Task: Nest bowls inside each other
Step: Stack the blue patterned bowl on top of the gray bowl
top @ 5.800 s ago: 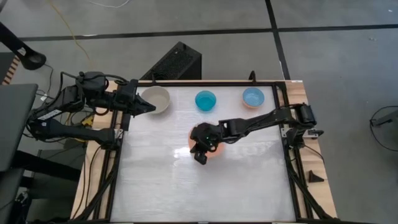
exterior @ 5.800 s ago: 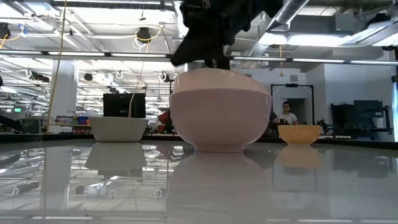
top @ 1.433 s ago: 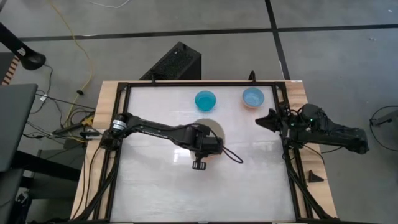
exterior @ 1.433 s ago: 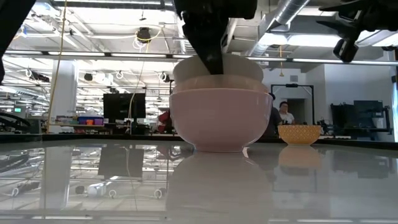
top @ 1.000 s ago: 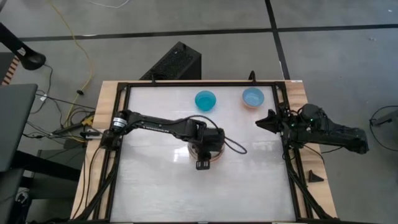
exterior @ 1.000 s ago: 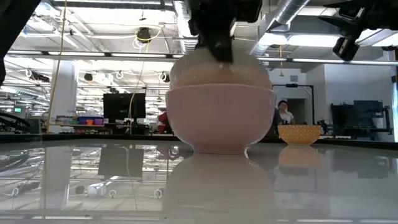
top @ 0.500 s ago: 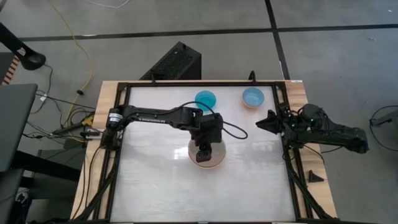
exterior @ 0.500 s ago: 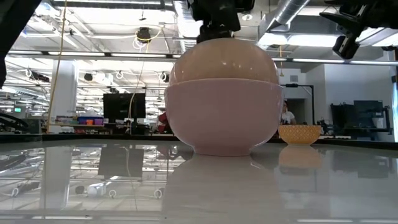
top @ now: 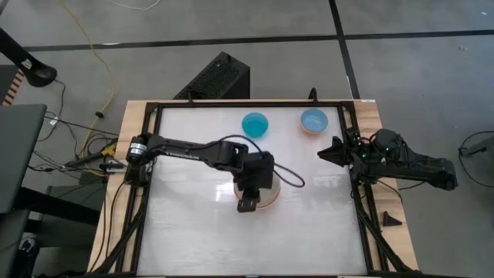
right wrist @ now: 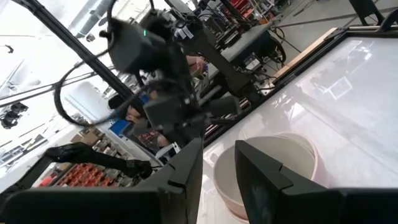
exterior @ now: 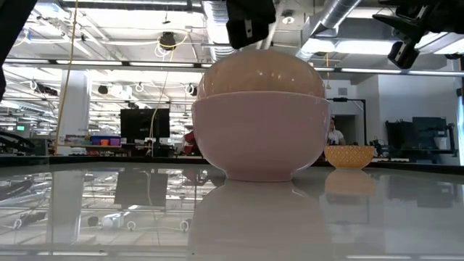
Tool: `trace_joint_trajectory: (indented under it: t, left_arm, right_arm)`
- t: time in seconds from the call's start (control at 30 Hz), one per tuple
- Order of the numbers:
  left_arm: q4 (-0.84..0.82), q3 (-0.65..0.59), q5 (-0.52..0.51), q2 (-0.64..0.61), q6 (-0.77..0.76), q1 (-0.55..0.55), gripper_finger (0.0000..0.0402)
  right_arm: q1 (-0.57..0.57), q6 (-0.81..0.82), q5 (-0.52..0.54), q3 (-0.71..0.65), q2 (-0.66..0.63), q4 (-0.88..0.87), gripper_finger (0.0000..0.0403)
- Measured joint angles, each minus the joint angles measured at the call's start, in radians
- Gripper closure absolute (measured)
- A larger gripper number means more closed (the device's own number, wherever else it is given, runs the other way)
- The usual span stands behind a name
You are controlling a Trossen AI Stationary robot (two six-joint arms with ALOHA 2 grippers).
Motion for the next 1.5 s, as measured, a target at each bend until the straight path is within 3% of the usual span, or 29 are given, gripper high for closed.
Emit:
trace_joint_trajectory:
  t: [0.27, 0.53, 0.77, 0.97, 1.13, 1.37, 1.5]
  left_arm:
    - [0.051, -0.093, -0.011, 0.004, -0.013, 0.001, 0.0401]
    - [0.147, -0.190, 0.041, 0.004, -0.061, -0.003, 0.0401]
    - [0.174, -0.163, 0.021, -0.026, -0.054, 0.014, 0.0402]
    - [0.188, -0.160, -0.077, -0.165, -0.004, 0.072, 0.0401]
    - [0.193, -0.160, -0.125, -0.317, 0.044, 0.160, 0.0401]
    - [0.162, -0.159, -0.041, -0.463, 0.052, 0.288, 0.0401]
    - [0.109, -0.159, -0.046, -0.517, 0.078, 0.335, 0.0401]
  right_arm:
    - [0.000, -0.003, 0.002, 0.000, 0.000, -0.001, 0.0275]
    - [0.000, 0.004, 0.004, 0.000, 0.000, -0.001, 0.0275]
    - [0.000, 0.022, 0.004, 0.000, 0.000, 0.000, 0.0275]
    - [0.000, 0.010, 0.008, 0.000, 0.000, -0.044, 0.0275]
    - [-0.002, -0.059, 0.083, 0.000, 0.015, -0.152, 0.0275]
    - [-0.072, -0.233, 0.201, 0.000, 0.142, -0.220, 0.0274]
    - [-0.166, -0.324, 0.199, 0.000, 0.279, -0.208, 0.0256]
